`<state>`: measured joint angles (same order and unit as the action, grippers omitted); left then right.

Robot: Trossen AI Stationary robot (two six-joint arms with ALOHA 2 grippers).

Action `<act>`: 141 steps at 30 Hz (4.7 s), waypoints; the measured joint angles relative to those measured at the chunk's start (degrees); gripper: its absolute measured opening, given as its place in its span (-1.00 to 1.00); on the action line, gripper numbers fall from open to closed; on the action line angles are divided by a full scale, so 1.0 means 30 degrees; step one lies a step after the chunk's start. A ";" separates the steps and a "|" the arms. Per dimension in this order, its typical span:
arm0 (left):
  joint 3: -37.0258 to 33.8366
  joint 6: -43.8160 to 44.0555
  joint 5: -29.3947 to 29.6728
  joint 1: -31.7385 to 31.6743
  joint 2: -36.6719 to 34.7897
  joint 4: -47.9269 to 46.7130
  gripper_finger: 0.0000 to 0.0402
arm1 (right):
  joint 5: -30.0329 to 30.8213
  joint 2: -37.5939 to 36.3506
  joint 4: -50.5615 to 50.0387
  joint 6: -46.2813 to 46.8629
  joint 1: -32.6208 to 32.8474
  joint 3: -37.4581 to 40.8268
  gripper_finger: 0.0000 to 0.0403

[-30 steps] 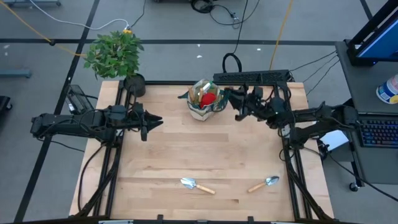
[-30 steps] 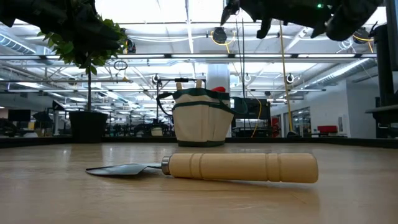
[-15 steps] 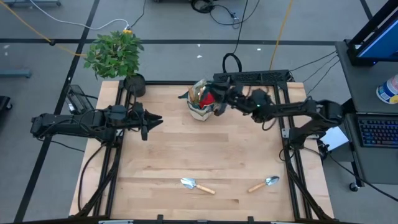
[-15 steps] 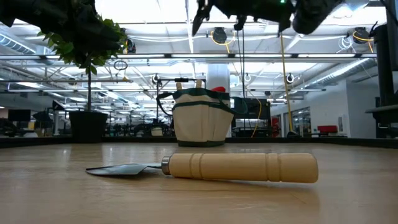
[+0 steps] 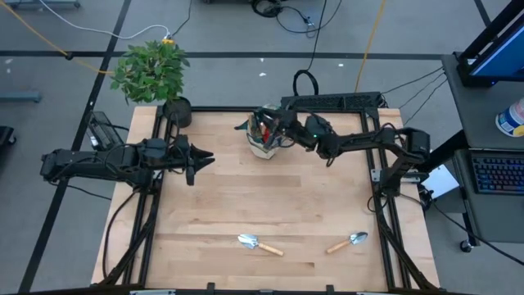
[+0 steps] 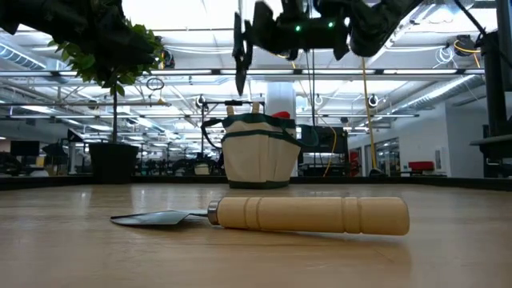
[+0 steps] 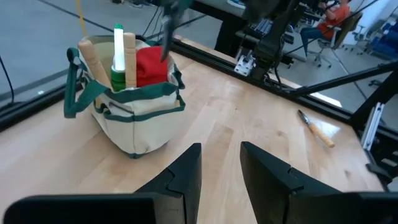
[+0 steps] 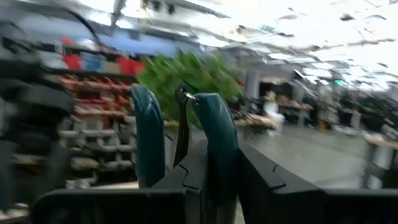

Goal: Pick & Place Garden tools in Gardening bag
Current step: Put the pruner into the gardening tool bag, then put the right hand trowel into the gardening tool bag

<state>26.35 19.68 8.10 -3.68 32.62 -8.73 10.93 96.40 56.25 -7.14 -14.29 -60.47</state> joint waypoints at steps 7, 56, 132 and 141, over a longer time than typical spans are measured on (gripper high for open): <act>0.0000 -0.0556 0.0016 0.0005 -0.0006 0.0007 -0.41 | 0.1410 0.1208 -0.0005 -0.0662 -0.0332 0.0000 -0.78; 0.0000 -0.0622 0.1841 0.0000 -0.0002 0.0007 -0.41 | 0.3890 0.2600 -0.2153 0.1151 0.0054 -0.0073 -0.36; -0.0007 -0.0474 0.1809 0.0001 -0.0007 0.0000 -0.41 | -0.4748 -0.9535 -3.2589 0.1201 1.5123 0.1056 0.03; -0.0006 -0.0483 0.1774 -0.0002 0.0000 0.0000 -0.41 | -0.4746 -0.7963 -3.2549 0.3799 1.8603 0.1056 0.03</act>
<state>26.33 18.24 13.43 -3.68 32.62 -8.73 -3.31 72.52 -41.40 4.26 41.52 -57.30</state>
